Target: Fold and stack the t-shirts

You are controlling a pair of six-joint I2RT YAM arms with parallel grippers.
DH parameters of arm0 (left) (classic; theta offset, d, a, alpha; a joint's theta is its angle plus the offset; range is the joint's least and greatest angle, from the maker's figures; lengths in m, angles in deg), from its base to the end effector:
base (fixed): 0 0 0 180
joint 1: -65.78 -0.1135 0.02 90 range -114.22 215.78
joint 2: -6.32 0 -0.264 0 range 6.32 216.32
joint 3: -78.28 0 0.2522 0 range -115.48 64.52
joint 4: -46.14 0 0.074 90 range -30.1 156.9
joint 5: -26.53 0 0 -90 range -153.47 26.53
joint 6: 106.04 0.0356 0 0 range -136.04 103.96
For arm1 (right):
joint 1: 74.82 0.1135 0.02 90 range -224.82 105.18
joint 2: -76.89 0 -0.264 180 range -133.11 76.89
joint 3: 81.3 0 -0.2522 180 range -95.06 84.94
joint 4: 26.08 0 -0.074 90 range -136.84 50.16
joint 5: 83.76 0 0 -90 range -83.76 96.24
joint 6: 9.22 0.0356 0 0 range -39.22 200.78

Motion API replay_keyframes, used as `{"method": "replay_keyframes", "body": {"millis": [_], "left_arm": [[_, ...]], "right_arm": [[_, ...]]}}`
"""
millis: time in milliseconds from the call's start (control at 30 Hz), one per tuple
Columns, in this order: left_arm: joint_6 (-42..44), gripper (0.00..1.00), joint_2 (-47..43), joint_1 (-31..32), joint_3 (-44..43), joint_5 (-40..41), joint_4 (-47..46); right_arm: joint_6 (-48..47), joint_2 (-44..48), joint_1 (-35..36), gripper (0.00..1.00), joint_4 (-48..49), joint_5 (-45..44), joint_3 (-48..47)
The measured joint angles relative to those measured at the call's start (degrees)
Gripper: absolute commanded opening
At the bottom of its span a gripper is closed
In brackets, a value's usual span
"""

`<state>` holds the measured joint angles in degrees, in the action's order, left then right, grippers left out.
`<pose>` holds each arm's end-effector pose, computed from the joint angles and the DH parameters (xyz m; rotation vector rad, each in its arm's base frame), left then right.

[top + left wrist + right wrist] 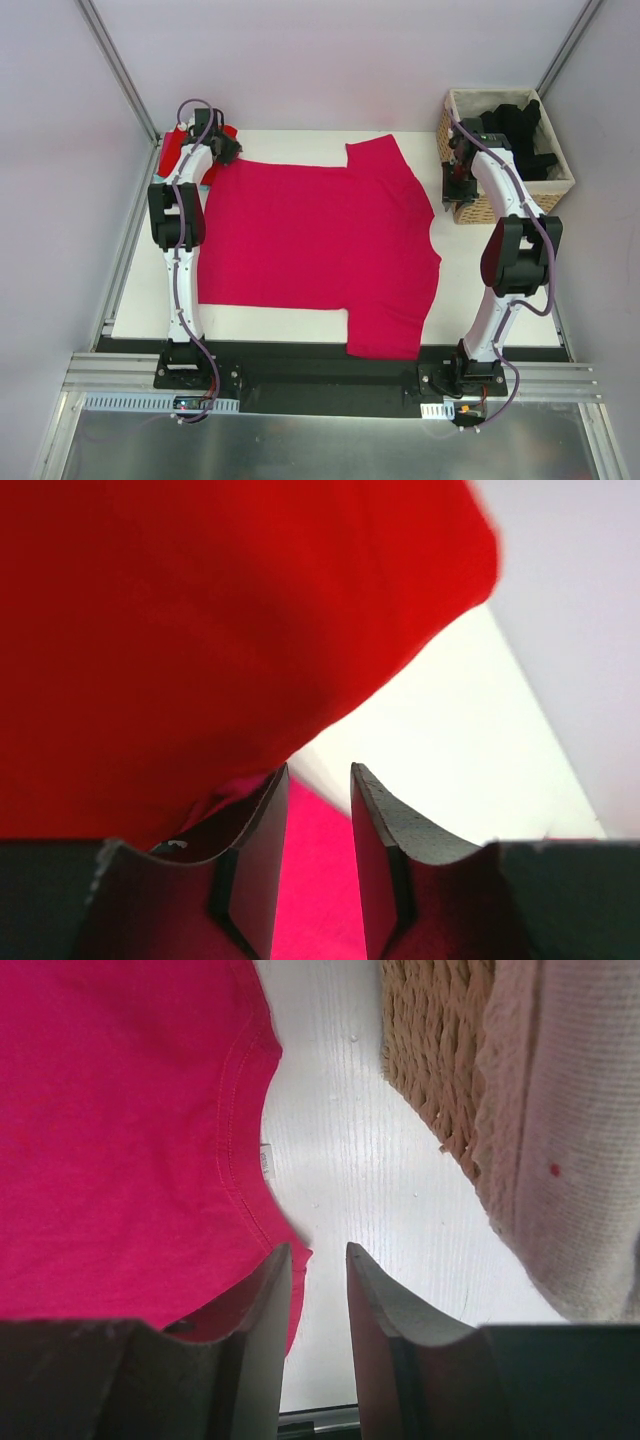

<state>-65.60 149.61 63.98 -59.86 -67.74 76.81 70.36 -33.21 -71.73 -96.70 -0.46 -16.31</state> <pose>0.5714 0.0153 0.1846 -0.9355 2.0444 -0.5421 0.4066 0.0178 0.2833 -0.2859 2.7046 -0.1963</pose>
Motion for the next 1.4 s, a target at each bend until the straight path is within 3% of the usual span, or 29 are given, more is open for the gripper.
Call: {"method": "replay_keyframes", "body": {"millis": [267, 400, 633, 733, 833, 1033, 1200, 1400], "left_arm": [[-1.33, 0.31, -0.04, -0.5, 0.0, 1.51, -5.86], [-0.5, 0.34, -1.01, -0.57, 0.02, 0.79, -6.47], [3.45, 0.34, -11.02, -0.92, 4.59, -12.24, -8.0], [5.79, 0.34, -20.52, -0.87, 13.31, -18.36, -9.07], [8.41, 0.34, -30.05, -0.83, 22.73, -22.45, -9.22], [13.14, 0.34, -44.37, -0.81, 38.32, -26.82, -7.78], [16.28, 0.33, -49.27, -0.85, 44.19, -27.32, -4.59], [18.23, 0.33, -54.27, -0.9, 48.81, -28.04, -2.91]], "right_arm": [[0.02, -0.44, 0.0, 0.32, -0.13, 0.13, 0.13], [0.02, -0.44, 0.0, 0.4, 0.07, 1.53, 0.13], [0.17, -0.44, -0.07, 0.45, 6.23, 12.13, 0.85], [1.14, -0.76, 0.13, 0.28, 9.11, 16.61, 0.96], [1.99, -2.82, 0.9, 0.27, 10.05, 17.92, -0.61], [0.02, -10.58, 6.64, 0.05, 9.31, 13.99, -5.42], [-2.23, -15.74, 11.74, 0.01, 6.78, 6.95, -7.08], [-4.04, -16.72, 12.96, 0.01, 4.98, -2.43, -7.19]]}}
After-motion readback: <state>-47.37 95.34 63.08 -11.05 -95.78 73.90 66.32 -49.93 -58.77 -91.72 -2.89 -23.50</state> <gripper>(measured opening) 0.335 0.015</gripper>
